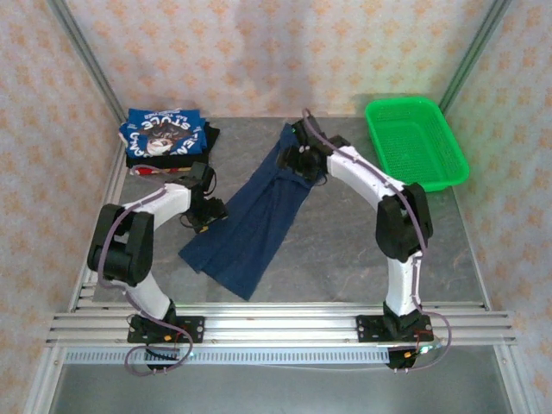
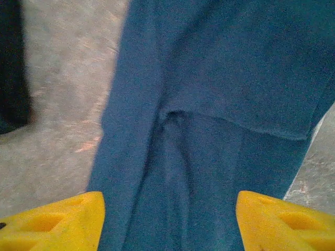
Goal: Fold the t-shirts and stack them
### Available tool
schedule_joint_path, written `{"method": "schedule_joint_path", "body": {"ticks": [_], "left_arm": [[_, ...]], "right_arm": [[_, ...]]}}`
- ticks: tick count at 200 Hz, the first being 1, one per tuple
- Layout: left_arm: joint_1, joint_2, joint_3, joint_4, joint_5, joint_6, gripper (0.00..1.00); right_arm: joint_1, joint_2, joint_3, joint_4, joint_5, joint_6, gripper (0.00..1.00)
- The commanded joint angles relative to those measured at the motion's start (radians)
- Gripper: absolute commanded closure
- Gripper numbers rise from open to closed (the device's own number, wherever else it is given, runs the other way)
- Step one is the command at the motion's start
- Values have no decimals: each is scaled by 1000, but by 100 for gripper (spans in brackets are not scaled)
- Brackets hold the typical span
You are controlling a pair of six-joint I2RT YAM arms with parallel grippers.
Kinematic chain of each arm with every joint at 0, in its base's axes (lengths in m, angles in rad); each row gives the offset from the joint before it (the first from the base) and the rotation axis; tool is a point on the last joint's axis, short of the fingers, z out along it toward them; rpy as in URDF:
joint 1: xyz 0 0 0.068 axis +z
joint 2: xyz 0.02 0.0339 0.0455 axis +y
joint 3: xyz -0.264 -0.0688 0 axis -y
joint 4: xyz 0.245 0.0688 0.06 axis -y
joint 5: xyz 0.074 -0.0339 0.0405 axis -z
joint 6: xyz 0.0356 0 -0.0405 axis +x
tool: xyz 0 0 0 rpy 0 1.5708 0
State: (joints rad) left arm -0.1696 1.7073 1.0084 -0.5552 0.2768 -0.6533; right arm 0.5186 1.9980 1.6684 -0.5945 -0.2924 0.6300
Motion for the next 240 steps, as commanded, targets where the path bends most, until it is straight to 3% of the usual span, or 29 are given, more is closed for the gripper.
{"method": "schedule_joint_path", "body": {"ticks": [1, 38, 81, 152, 182, 207, 240], "left_arm": [[4, 3, 9, 54, 11, 80, 41], [2, -42, -139, 83, 26, 63, 44], [-35, -86, -274, 115, 90, 4, 46], [-299, -90, -297, 192, 220, -248, 47], [-381, -25, -229, 271, 328, -342, 46], [-412, -68, -179, 207, 302, -362, 42], [-375, -260, -194, 100, 241, -344, 32]], "right_arm": [[-20, 86, -44, 97, 43, 85, 35], [-23, 224, 82, 39, 78, 83, 40], [-60, 413, 330, -206, 217, 72, 46], [-185, 523, 575, -407, 347, -79, 41], [-227, 516, 573, -350, 276, -172, 35], [-227, 459, 573, -319, 166, -225, 31], [-215, 167, 275, -238, 14, -237, 29]]}}
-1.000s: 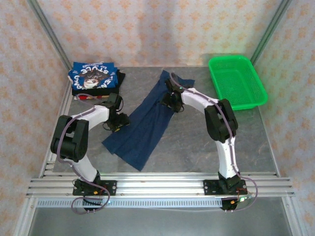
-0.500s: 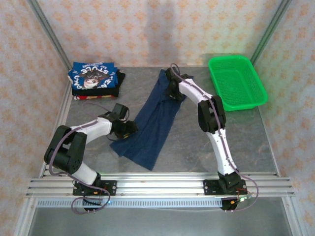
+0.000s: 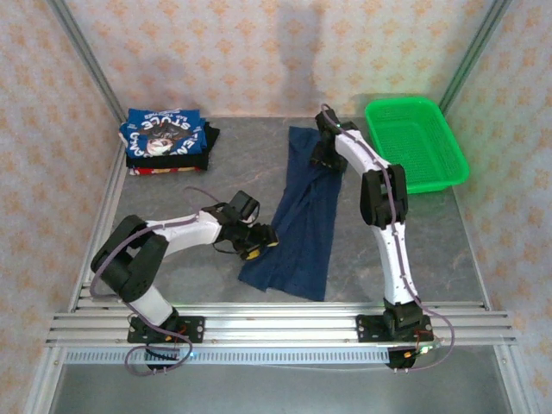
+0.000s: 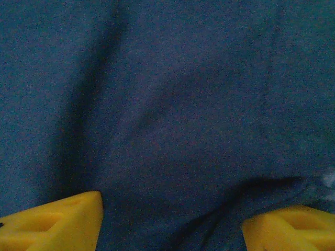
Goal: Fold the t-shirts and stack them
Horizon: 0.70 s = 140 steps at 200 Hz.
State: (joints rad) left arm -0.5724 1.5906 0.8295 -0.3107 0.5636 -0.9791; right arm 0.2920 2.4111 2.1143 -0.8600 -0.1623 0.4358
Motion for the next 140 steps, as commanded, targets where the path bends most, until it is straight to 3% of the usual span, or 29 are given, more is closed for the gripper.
{"method": "schedule_joint_path", "body": {"ticks": [1, 23, 49, 92, 114, 140], "left_arm": [[29, -148, -17, -148, -47, -17, 32], [74, -273, -62, -216, -77, -4, 30], [113, -372, -176, -173, -84, 1, 28], [82, -324, -239, -34, -31, 52, 30], [82, -316, -255, -58, -50, 112, 33], [73, -290, -333, 27, -19, 83, 36]], "right_arm": [[11, -261, -187, 32, -120, -41, 29], [16, -535, -513, 99, -258, 24, 27], [48, -865, -947, 197, -408, 165, 27], [271, -1319, -1490, 368, -464, 443, 32], [345, -1486, -1661, 445, -444, 562, 34], [380, -1555, -1741, 427, -434, 584, 36]]}}
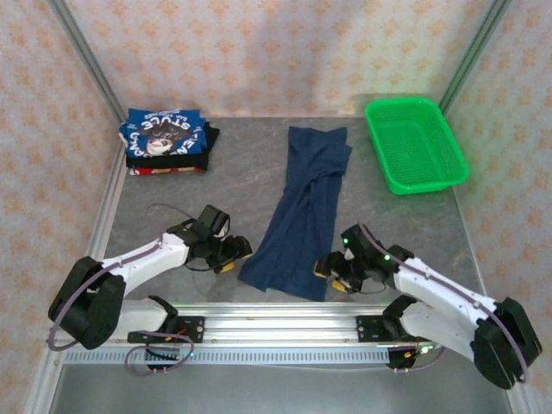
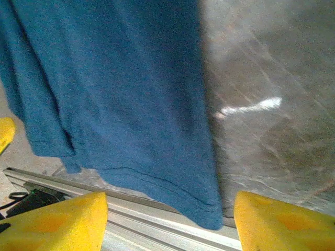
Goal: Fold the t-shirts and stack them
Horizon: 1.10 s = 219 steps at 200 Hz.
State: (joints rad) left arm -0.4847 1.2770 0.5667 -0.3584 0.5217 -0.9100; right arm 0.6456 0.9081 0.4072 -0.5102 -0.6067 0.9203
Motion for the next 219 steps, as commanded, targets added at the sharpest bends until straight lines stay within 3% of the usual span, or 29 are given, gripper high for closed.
{"method": "schedule_joint_path", "body": {"ticks": [1, 50, 83, 125, 163, 191, 219], "left_arm": [[-15, 23, -72, 80, 24, 12, 36], [-44, 44, -120, 181, 21, -2, 40], [-76, 96, -107, 225, 21, -12, 42], [-117, 192, -81, 309, 43, -30, 45], [-180, 290, -4, 362, 77, -45, 47], [-233, 373, 69, 367, 87, -51, 51], [-266, 440, 124, 414, 94, -82, 61]], "right_arm": [[29, -53, -35, 77, 12, 100, 36], [118, 39, -82, 203, 39, 139, 38], [172, 101, -62, 187, 73, 144, 40], [175, 106, -80, 200, 112, 159, 42], [175, 205, -76, 304, 119, 166, 47], [175, 318, -36, 354, 131, 153, 54], [174, 409, 23, 377, 144, 152, 77]]}}
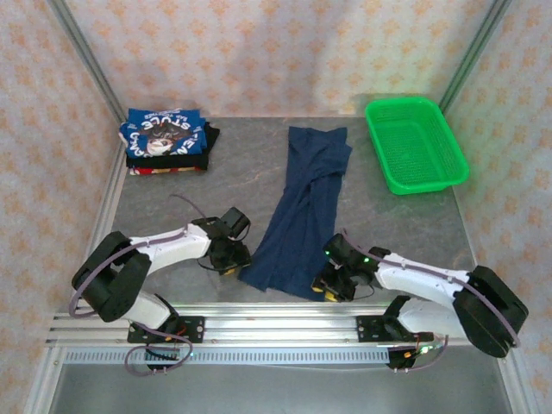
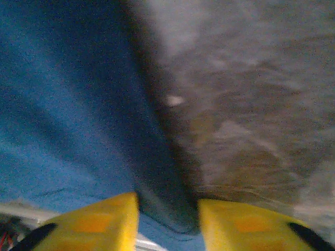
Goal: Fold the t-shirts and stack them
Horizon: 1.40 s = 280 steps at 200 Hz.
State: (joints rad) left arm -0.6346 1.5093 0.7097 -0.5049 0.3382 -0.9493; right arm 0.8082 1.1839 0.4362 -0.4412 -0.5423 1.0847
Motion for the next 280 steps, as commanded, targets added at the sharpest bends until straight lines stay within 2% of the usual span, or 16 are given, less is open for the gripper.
{"method": "schedule_joint_path", "body": {"ticks": [1, 16, 33, 49, 82, 115, 153, 180, 235, 280], "left_arm": [[-117, 209, -15, 560, 278, -43, 62], [-125, 222, 20, 539, 278, -48, 75], [-129, 210, 37, 510, 280, -53, 84], [-134, 176, 54, 426, 263, -30, 92], [-135, 108, 32, 349, 243, -29, 98], [-138, 41, 70, 307, 229, -54, 100], [-123, 29, 250, 185, 209, -31, 100], [-67, 42, 366, 126, 203, -15, 100], [95, 138, 581, 21, 231, 85, 100], [186, 287, 755, -12, 241, 143, 100]], "right_arm": [[11, 135, -4, 305, 80, -13, 78], [13, 134, 20, 265, 90, -15, 91], [12, 89, 32, 186, 106, -16, 100], [12, 31, 43, 107, 113, -14, 100], [12, -78, 39, 11, 114, 13, 100], [12, -160, 67, -41, 133, 38, 100], [-41, -160, 166, -162, 159, -8, 100], [-146, -150, 226, -192, 125, -71, 100], [-358, -6, 421, -291, 61, -277, 100], [-516, 183, 599, -358, 35, -424, 100]]}}
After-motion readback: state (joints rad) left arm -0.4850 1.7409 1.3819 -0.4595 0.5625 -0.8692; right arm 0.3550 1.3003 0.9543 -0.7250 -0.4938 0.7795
